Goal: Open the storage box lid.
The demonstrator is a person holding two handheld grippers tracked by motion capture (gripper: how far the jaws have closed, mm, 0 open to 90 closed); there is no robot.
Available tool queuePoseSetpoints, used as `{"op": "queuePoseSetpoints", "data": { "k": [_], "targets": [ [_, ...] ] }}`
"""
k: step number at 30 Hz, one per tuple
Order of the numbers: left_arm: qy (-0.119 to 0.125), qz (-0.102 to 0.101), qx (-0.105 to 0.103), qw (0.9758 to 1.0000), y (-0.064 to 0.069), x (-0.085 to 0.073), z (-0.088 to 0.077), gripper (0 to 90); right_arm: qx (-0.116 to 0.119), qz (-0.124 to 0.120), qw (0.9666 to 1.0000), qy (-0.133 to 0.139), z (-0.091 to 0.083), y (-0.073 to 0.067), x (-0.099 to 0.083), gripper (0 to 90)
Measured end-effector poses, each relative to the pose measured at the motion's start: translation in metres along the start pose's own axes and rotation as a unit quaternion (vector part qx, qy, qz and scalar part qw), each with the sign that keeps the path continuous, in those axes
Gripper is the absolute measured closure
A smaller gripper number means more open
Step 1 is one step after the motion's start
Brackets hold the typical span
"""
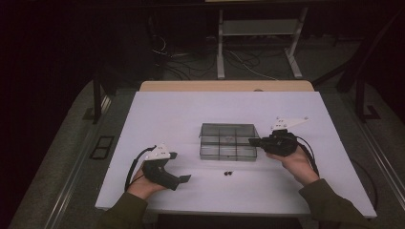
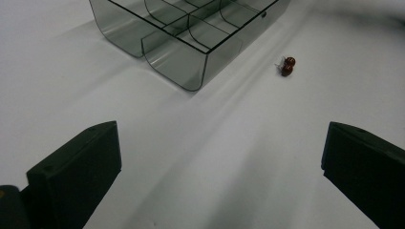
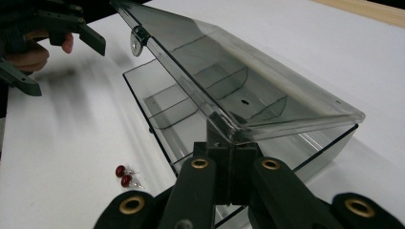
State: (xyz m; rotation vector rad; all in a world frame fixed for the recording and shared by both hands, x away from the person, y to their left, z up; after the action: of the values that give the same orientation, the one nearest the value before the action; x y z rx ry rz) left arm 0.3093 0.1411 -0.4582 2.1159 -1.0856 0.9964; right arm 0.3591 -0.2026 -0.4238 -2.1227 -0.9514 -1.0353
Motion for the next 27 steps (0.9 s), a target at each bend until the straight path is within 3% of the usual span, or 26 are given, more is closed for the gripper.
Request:
{"op": "queuePoseSetpoints", "data": {
  "k": [10, 15, 27],
  "targets": [
    [0.026, -0.004, -0.016, 0.9995, -0.005, 0.023, 0.008, 0.0, 0.008, 0.001, 1.0000, 0.000, -0.002, 0.001, 0.004, 89.1],
    [0.031, 0.007, -0.024, 0.9992, -0.008, 0.038, 0.015, 0.0, 0.011, 0.001, 0.9999, -0.003, -0.004, 0.003, 0.005, 89.1],
    [0.049, 0.040, -0.018, 0.9978, -0.023, 0.078, 0.031, 0.0, 0.017, 0.000, 0.9999, 0.000, -0.007, 0.009, 0.013, 89.1]
  ]
}}
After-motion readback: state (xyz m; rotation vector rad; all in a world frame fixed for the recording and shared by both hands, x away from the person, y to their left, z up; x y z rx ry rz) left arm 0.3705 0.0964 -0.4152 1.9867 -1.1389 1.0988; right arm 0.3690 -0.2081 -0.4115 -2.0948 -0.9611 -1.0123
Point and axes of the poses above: each handheld gripper's, and its own axes: z roughly forward along the jaws, x roughly out of its top, y roughly to its right, the point moved 4 cm from there along z, roughly forward along the jaws
